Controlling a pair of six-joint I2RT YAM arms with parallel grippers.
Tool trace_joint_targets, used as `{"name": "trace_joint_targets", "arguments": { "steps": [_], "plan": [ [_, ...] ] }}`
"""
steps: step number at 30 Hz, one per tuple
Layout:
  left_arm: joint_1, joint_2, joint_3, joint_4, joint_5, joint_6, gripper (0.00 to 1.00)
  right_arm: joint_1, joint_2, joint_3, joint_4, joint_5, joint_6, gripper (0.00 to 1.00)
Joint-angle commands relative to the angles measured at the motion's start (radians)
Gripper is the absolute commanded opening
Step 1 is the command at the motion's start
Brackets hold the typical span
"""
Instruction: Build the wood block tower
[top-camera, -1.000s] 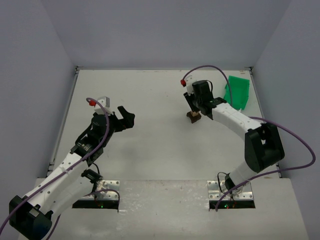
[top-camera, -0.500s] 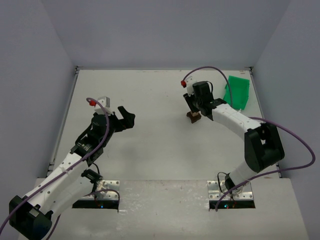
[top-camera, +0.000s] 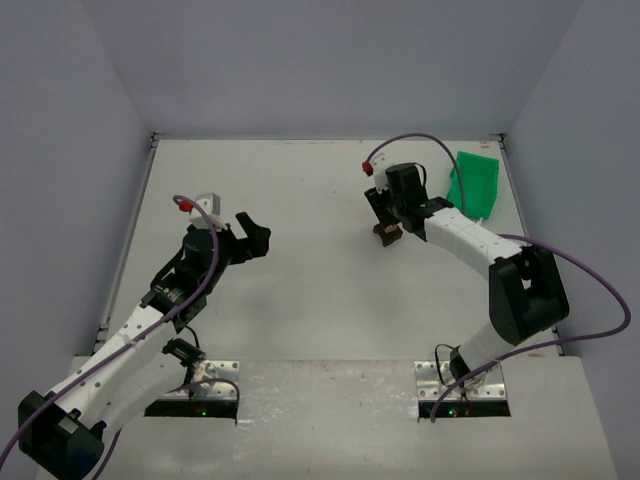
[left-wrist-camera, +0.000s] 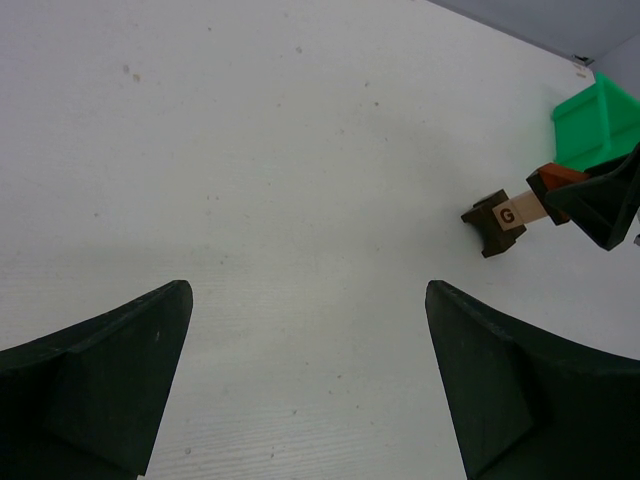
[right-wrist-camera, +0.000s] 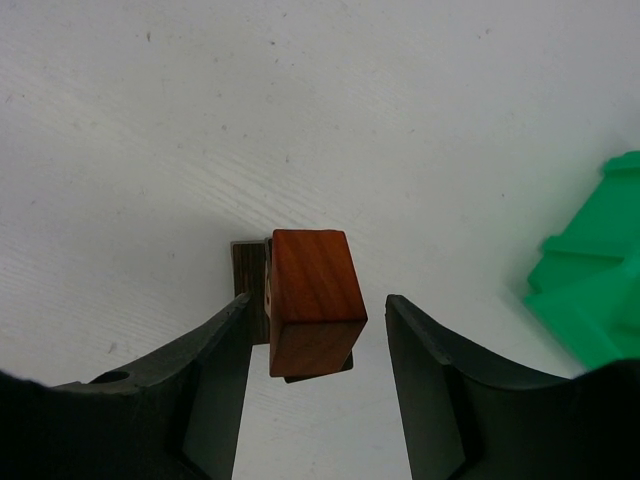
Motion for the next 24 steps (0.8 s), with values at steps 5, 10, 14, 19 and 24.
{"name": "trace_joint_targets", "arguments": {
  "steps": [5,10,14,19,24],
  "plan": [
    [0.005,-0.013,0.005,0.041,0.010,0.004,1.00,-0.006,-0.042,0.003,0.029,0.037,-0.019,0.57],
    [0.004,-0.013,0.005,0.044,0.020,0.005,1.00,-0.008,-0.051,0.000,0.023,0.034,-0.020,0.57],
    [0.004,-0.015,0.004,0.043,0.021,0.005,1.00,-0.009,-0.061,-0.006,0.017,0.034,-0.019,0.57],
    [0.004,-0.019,0.002,0.043,0.024,0.006,1.00,-0.011,-0.071,-0.013,0.006,0.034,-0.020,0.57],
    [0.004,-0.023,0.001,0.044,0.025,0.006,1.00,-0.015,-0.075,-0.014,0.000,0.038,-0.020,0.57]
  ]
}}
